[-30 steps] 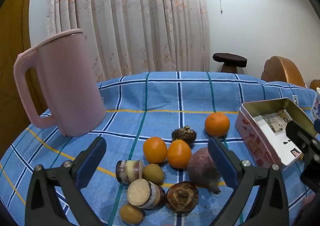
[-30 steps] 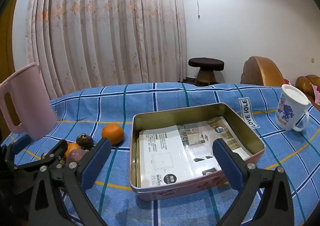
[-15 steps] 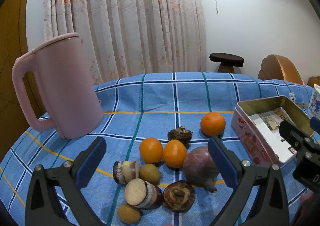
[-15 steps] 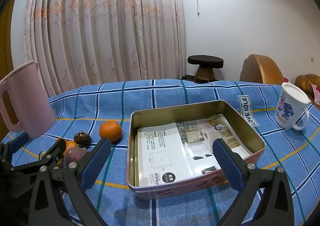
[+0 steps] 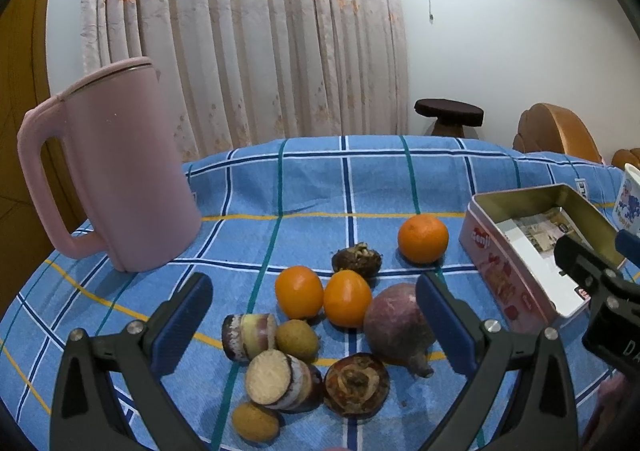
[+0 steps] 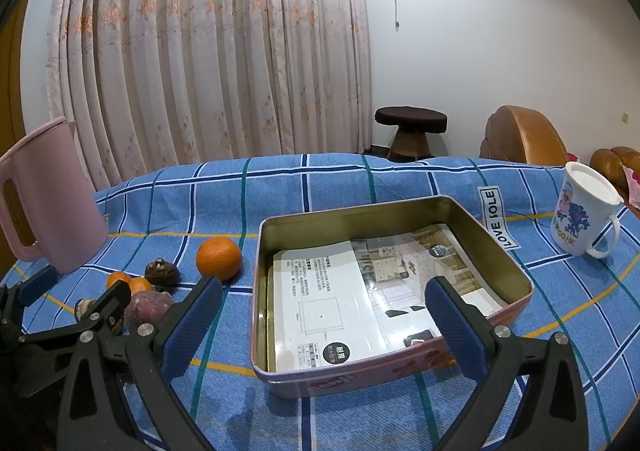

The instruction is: Organize fruits

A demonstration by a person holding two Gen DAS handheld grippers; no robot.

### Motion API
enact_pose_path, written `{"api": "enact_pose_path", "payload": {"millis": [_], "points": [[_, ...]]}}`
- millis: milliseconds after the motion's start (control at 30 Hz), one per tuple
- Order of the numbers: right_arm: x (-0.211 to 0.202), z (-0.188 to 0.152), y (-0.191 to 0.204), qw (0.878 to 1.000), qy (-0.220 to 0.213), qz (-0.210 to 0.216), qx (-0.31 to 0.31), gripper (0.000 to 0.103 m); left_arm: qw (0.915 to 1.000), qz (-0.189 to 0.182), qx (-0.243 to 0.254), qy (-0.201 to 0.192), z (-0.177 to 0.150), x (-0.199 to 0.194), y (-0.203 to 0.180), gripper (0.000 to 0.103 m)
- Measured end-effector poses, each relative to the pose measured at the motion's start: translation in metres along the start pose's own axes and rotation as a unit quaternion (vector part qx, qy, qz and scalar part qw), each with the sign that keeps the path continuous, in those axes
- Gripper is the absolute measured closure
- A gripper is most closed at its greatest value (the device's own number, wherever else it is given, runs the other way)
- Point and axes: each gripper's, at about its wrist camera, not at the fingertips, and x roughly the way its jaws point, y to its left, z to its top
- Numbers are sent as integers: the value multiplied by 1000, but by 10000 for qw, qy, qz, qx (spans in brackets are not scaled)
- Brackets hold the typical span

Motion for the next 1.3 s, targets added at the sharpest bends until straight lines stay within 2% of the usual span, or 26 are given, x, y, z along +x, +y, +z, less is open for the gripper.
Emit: {"api": "enact_pose_path", "payload": {"millis": [533,700,833,933,1000,1067,1100,1133,1200,1300], "points": [[7,2,5,9999,146,-74,-42,1,9994,150,55,296,0,13,12,0],[1,3,13,9998,67,-40,-200,1,9991,50,-5,415,0,14,20,0],[-5,3,24,9989,9,241,-391,1,9990,80,-95,439,-2,8,38,0],[-10,3,39,9964,35,546,-646,1,9984,117,-287,481,-7,-2,66,0],[-13,1,53,9934,48,718,-895,2,9981,260,-344,446,-10,-10,84,0],[-14,0,67,9900,89,901,-1086,4,9974,478,-341,427,-15,-16,100,0],[-14,-2,77,9870,127,1037,-1225,11,9969,555,-343,441,-17,-19,108,0],[-14,-2,82,9855,161,1086,-1295,22,9964,618,-361,460,-19,-21,114,0],[-7,-4,97,9810,414,1255,-1421,37,9957,688,-392,473,-23,-25,127,0],[5,-5,107,9781,675,1429,-1357,38,9956,661,-406,516,-30,-28,136,0]]}}
